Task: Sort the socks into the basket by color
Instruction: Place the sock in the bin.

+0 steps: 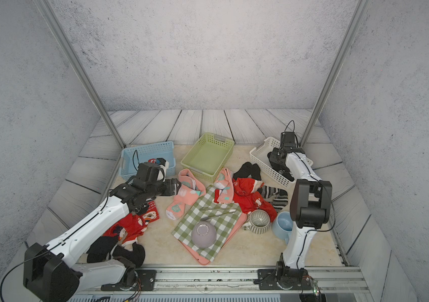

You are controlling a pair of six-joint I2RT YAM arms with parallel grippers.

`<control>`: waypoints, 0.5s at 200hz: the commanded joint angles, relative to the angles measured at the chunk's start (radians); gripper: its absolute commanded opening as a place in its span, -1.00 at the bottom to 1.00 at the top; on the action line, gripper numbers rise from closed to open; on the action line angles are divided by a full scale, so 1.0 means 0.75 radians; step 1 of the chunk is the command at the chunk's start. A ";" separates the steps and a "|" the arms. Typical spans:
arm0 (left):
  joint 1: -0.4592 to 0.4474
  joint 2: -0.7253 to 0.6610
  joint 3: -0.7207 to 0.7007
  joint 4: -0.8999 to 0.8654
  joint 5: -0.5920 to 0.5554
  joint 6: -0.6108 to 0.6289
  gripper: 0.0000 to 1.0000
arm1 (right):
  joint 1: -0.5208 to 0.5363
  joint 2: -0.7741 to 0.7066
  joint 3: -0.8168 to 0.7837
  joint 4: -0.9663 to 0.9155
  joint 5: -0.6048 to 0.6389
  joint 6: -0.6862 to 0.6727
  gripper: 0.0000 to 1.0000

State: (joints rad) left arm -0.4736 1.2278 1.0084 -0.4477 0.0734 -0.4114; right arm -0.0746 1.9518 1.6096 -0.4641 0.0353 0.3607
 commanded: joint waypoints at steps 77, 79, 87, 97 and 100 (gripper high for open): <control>-0.009 -0.089 -0.049 -0.110 -0.076 -0.030 0.46 | -0.068 0.243 0.128 -0.041 -0.084 0.043 -0.87; -0.009 -0.088 -0.048 -0.113 -0.079 -0.030 0.46 | -0.067 0.243 0.128 -0.042 -0.085 0.043 -0.84; -0.009 -0.087 -0.047 -0.125 -0.089 -0.034 0.47 | -0.068 0.237 0.127 -0.044 -0.091 0.045 -0.70; -0.009 -0.084 -0.048 -0.135 -0.097 -0.040 0.48 | -0.068 0.220 0.117 -0.040 -0.096 0.045 -0.51; -0.009 -0.085 -0.049 -0.137 -0.098 -0.042 0.48 | -0.068 0.214 0.114 -0.037 -0.099 0.044 -0.44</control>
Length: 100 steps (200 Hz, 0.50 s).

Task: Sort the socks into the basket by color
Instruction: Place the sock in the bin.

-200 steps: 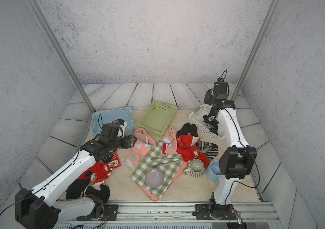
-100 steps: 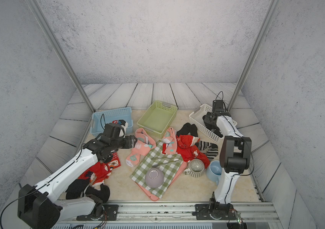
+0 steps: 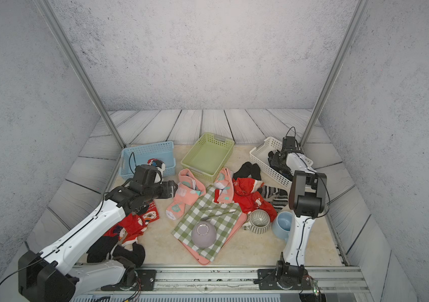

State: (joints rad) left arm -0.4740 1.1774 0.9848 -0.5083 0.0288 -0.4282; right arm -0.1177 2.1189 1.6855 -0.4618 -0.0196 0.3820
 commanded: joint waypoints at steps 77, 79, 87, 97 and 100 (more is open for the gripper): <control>0.005 0.034 0.021 -0.186 -0.147 -0.055 0.56 | 0.008 -0.264 -0.008 -0.051 -0.116 0.056 0.70; 0.006 0.035 0.021 -0.191 -0.152 -0.059 0.56 | 0.012 -0.272 -0.007 -0.051 -0.118 0.057 0.73; 0.013 0.045 0.025 -0.214 -0.173 -0.069 0.57 | 0.022 -0.302 -0.009 -0.059 -0.120 0.060 0.88; 0.029 0.067 0.036 -0.250 -0.186 -0.083 0.56 | 0.039 -0.339 -0.009 -0.077 -0.111 0.067 0.99; 0.031 0.074 0.039 -0.261 -0.192 -0.089 0.56 | 0.046 -0.351 -0.010 -0.082 -0.114 0.071 0.98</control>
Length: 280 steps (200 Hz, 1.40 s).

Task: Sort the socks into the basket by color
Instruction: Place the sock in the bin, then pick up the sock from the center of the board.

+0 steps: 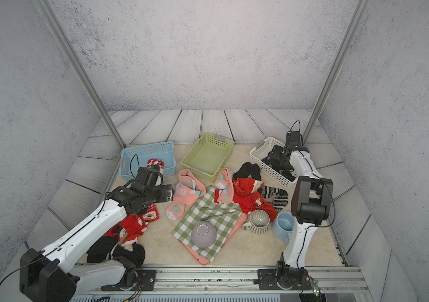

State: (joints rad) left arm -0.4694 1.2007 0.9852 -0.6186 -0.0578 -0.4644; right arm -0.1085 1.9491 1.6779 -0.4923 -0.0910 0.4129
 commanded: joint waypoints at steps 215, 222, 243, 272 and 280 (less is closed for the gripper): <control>0.215 0.481 -0.254 0.051 -0.111 -0.413 0.26 | 0.611 -0.712 -0.534 -0.059 0.005 0.032 0.98; 0.215 0.481 -0.255 0.054 -0.111 -0.417 0.23 | 0.611 -0.710 -0.537 -0.057 0.005 0.032 0.98; 0.217 0.481 -0.280 0.095 -0.073 -0.425 -0.09 | 0.610 -0.710 -0.544 -0.048 0.002 0.035 0.98; 0.217 0.491 -0.303 0.139 -0.021 -0.428 -0.91 | 0.611 -0.723 -0.549 -0.049 0.019 0.032 0.98; 0.215 0.488 -0.305 0.147 -0.012 -0.430 -1.00 | 0.611 -0.727 -0.550 -0.049 0.025 0.031 0.98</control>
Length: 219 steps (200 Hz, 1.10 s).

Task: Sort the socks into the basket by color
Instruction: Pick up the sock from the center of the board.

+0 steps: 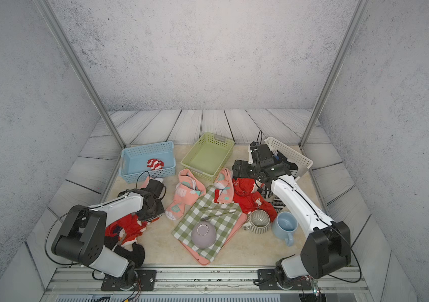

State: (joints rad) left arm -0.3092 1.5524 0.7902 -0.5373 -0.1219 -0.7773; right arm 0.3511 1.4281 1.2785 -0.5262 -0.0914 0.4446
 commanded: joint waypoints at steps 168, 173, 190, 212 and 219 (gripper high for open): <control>-0.127 -0.434 0.534 -0.240 0.093 0.284 -1.00 | -0.002 -0.104 -0.064 -0.049 -0.002 -0.015 0.97; -0.128 -0.434 0.560 -0.231 0.083 0.297 -1.00 | -0.002 -0.106 -0.067 -0.049 -0.003 -0.016 0.98; -0.126 -0.420 0.649 -0.213 0.034 0.353 -1.00 | -0.001 -0.110 -0.078 -0.049 -0.007 -0.015 0.98; -0.103 -0.305 0.852 -0.265 0.001 0.457 -1.00 | 0.000 -0.116 -0.089 -0.051 -0.011 -0.016 0.98; -0.089 -0.260 0.925 -0.275 -0.006 0.487 -1.00 | 0.000 -0.116 -0.092 -0.053 -0.013 -0.016 0.98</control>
State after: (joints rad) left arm -0.3977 1.2774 1.3457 -0.7101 -0.0837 -0.5213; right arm 0.3511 1.3743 1.2240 -0.5499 -0.0853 0.4416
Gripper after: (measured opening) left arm 0.049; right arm 0.989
